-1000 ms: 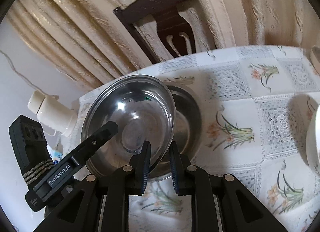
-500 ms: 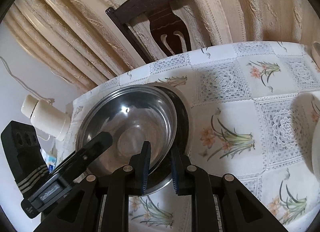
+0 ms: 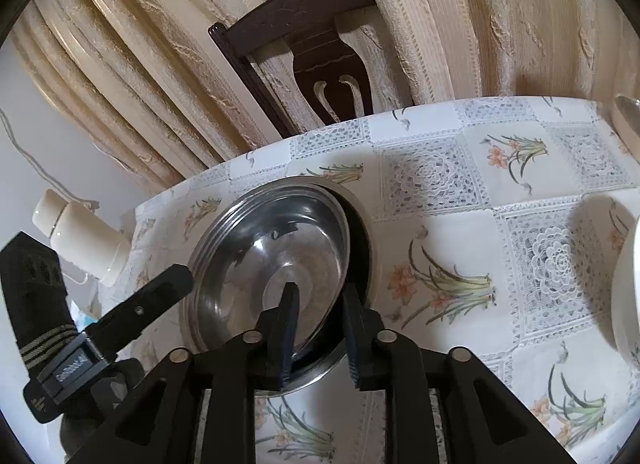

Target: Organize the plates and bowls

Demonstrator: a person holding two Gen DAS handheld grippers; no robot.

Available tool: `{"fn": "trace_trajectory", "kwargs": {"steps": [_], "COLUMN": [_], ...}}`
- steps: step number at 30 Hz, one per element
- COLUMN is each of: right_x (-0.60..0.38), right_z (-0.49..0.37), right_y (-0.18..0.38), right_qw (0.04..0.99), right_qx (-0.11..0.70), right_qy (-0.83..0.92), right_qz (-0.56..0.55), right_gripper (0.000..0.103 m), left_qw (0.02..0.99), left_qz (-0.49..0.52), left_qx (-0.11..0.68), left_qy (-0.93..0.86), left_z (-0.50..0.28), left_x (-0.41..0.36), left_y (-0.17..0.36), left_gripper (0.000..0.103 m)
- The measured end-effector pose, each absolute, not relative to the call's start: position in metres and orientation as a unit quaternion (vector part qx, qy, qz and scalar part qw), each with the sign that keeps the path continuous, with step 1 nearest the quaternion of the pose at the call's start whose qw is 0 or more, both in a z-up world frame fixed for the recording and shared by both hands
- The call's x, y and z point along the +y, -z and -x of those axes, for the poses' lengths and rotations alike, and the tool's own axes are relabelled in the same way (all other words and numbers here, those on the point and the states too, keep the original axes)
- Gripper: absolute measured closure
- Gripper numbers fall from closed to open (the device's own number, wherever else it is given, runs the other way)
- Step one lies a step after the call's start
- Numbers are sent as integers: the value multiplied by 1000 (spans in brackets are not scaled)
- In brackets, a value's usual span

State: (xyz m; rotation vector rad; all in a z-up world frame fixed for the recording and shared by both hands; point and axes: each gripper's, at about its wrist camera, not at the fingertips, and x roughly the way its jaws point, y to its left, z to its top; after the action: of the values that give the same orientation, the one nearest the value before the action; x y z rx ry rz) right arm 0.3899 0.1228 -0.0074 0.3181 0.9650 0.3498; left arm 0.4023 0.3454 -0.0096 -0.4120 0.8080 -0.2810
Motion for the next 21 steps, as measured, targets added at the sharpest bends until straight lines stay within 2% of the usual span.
{"fn": "trace_trajectory", "kwargs": {"steps": [2,6,21], "right_x": [122,119,79], "right_z": [-389,-382,-352], "right_y": [6,-3,-13], "right_qw": [859,870,875], "right_qx": [456,437,424], "right_qy": [-170,-160,-128], "right_qz": [-158,-161,-196], "right_gripper": [70,49,49], "left_qw": [888,887,885], "left_qz": [201,206,219], "left_qx": [391,391,385], "left_qy": [135,130,141], "left_z": [-402,-402,-394], "left_x": [346,349,348], "left_y": [11,11,0], "left_gripper": [13,13,13]}}
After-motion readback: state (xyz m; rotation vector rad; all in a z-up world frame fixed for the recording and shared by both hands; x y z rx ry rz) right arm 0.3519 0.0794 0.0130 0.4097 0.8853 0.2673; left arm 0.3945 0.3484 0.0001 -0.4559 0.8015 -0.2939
